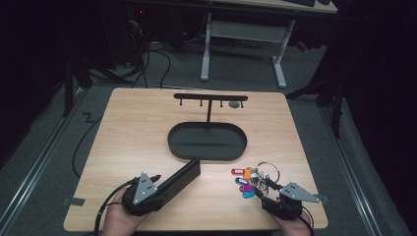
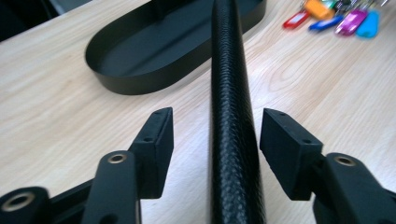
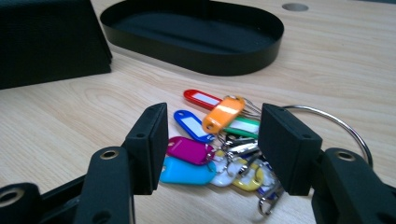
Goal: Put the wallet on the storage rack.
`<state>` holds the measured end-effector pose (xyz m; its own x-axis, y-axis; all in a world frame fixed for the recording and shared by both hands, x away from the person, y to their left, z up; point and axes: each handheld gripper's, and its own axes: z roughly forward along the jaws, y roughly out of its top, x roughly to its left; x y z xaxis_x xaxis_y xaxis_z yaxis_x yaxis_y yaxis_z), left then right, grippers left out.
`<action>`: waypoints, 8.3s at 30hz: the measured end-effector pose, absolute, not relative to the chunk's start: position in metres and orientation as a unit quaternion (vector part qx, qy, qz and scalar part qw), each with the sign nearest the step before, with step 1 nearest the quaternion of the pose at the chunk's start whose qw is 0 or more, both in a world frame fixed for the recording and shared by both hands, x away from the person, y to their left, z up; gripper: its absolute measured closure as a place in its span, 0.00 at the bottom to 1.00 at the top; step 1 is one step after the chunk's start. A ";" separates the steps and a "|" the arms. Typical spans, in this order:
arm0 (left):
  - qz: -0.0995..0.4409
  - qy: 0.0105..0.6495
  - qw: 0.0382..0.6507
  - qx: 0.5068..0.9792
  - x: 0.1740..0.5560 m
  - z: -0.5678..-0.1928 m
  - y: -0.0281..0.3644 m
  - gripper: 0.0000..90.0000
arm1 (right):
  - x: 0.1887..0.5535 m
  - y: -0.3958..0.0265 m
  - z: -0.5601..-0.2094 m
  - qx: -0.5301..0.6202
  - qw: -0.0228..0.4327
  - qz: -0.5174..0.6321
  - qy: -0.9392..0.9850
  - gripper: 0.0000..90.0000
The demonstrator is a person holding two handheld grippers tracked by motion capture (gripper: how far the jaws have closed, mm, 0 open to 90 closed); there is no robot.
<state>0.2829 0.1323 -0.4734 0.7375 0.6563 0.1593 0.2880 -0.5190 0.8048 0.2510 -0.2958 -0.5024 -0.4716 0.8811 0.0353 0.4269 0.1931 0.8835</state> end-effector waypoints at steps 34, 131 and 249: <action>0.123 0.235 0.243 0.933 0.316 -0.438 0.109 0.55 | 0.258 -0.294 -0.508 0.459 0.238 0.439 0.735 0.49; 0.289 0.027 0.242 0.926 0.404 -0.395 0.019 0.87 | 0.238 -0.319 -0.510 0.492 0.233 0.445 0.711 0.50; 0.176 0.284 0.410 0.849 0.292 -0.515 0.148 0.47 | 0.242 -0.312 -0.516 0.494 0.210 0.435 0.723 0.56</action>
<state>0.2922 0.1476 -0.5150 0.7768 0.6263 0.0660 0.3375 -0.5025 0.7960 0.2424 -0.3117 -0.5158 -0.4230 0.8973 0.1266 0.5319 0.1327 0.8364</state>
